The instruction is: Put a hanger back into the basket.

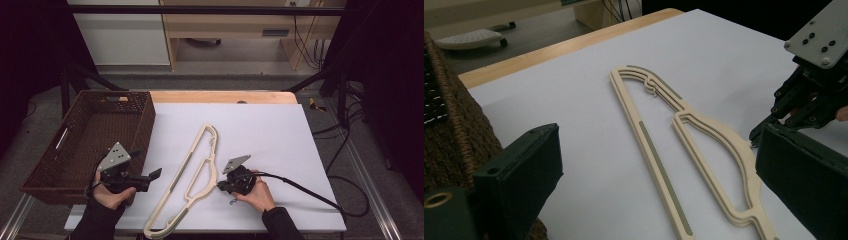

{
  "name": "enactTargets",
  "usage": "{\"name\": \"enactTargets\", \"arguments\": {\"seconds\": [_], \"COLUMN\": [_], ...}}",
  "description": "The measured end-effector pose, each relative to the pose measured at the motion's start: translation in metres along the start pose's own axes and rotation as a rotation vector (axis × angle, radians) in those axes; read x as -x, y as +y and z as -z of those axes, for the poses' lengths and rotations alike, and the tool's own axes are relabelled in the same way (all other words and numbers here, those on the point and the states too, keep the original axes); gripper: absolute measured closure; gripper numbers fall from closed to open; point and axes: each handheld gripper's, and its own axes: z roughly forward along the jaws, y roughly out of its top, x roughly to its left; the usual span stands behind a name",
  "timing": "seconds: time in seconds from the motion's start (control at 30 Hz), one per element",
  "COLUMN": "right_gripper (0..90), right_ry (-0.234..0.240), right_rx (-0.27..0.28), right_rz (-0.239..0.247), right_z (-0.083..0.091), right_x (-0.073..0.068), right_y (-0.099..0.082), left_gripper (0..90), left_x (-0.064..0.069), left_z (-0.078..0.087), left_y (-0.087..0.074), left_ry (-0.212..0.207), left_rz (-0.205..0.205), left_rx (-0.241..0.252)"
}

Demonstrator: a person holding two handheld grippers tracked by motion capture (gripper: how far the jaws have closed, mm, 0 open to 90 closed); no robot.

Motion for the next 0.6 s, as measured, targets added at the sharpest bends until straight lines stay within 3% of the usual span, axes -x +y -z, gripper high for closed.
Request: {"name": "enactTargets", "arguments": {"seconds": [0.33,0.6], "right_gripper": [88.6,88.8], "right_ry": [0.011,0.015], "right_rx": [0.024,0.042], "right_rz": [0.039,0.024], "right_z": [0.005,0.012], "right_x": [0.001,0.002], "right_y": [0.001,0.005], "left_gripper": [5.8,9.2], "left_x": [0.014,0.031], "left_z": [-0.013,-0.029], "left_y": [-0.001,-0.003], "left_ry": [-0.033,-0.073], "left_rz": [-0.022,-0.047], "left_rx": [-0.054,-0.124]}}
